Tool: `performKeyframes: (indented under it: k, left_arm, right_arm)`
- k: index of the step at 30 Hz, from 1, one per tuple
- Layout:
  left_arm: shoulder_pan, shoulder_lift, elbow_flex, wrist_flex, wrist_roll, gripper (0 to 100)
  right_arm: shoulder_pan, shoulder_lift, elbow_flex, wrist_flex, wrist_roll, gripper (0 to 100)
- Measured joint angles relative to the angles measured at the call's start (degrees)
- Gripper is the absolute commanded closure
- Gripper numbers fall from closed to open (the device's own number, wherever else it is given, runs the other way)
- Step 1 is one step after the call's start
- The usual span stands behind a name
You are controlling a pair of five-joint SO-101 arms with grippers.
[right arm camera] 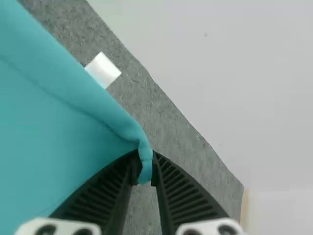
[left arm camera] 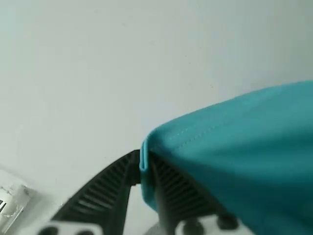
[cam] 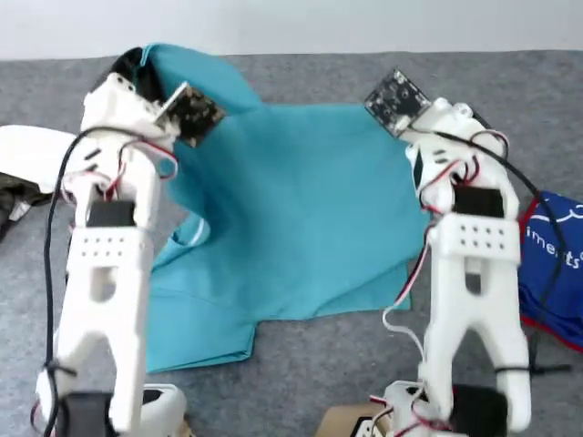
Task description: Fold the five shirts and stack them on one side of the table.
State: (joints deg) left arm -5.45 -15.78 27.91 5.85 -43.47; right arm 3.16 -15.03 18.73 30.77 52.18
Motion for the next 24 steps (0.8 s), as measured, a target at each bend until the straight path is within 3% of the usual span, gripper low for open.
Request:
performKeyframes:
  k: [18,24]
  left_arm:
    - [-1.93,33.41,-36.57,0.0,0.0,100]
    - [-2.46,38.86,-41.41,0.0,0.0,100]
  right_arm:
    - [-3.34,38.51,-41.67,0.0,0.0,98.7]
    - [-3.69,45.98,-50.64,0.0,0.0,98.8]
